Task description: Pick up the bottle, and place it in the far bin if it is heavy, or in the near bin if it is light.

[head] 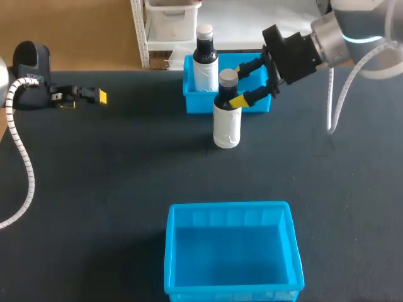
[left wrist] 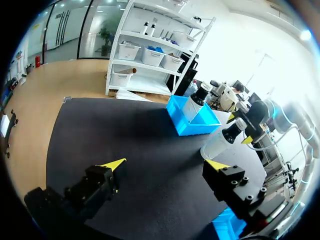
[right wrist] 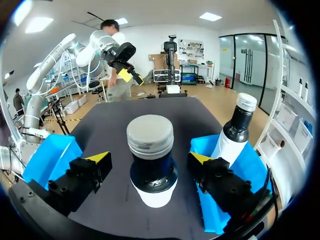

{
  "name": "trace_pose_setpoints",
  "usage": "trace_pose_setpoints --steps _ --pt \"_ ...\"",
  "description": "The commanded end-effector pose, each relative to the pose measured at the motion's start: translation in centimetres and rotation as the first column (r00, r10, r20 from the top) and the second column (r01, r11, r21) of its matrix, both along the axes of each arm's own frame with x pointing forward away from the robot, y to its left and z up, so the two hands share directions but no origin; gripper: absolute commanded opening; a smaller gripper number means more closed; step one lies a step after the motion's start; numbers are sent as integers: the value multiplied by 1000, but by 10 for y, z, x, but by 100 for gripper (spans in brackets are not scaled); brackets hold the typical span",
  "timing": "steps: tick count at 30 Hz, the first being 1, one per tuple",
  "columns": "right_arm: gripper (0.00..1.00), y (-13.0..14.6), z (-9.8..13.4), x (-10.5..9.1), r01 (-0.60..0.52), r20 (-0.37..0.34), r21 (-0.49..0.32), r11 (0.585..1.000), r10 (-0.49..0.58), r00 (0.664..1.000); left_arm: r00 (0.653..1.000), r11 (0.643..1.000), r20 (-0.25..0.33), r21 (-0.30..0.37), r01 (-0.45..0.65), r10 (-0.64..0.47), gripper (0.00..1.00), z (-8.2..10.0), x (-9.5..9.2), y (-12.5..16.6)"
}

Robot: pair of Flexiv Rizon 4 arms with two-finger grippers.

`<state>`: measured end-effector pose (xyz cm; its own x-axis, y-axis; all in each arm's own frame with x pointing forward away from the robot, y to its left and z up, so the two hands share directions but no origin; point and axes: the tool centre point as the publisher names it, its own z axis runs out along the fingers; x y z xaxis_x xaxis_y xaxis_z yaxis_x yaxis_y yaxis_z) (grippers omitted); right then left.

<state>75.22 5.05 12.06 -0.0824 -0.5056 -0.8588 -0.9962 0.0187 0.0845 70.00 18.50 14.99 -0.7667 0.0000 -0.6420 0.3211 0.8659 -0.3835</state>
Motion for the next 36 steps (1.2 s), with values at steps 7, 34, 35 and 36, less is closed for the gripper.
trace_pose_setpoints --steps 7,34,35,36 --pt "100 13 -2 -5 20 15 4 1000 -20 1000 1000 1000 0 0 0 0 100 0 0 0" --pt "75 18 -3 5 8 -4 36 999 -8 1000 1000 1000 0 0 0 0 100 0 0 0" --pt "75 18 -3 5 7 -4 36 999 -7 1000 1000 1000 0 0 0 0 100 0 0 0" --pt "75 18 -3 5 6 -4 36 999 -6 1000 1000 1000 0 0 0 0 100 0 0 0"
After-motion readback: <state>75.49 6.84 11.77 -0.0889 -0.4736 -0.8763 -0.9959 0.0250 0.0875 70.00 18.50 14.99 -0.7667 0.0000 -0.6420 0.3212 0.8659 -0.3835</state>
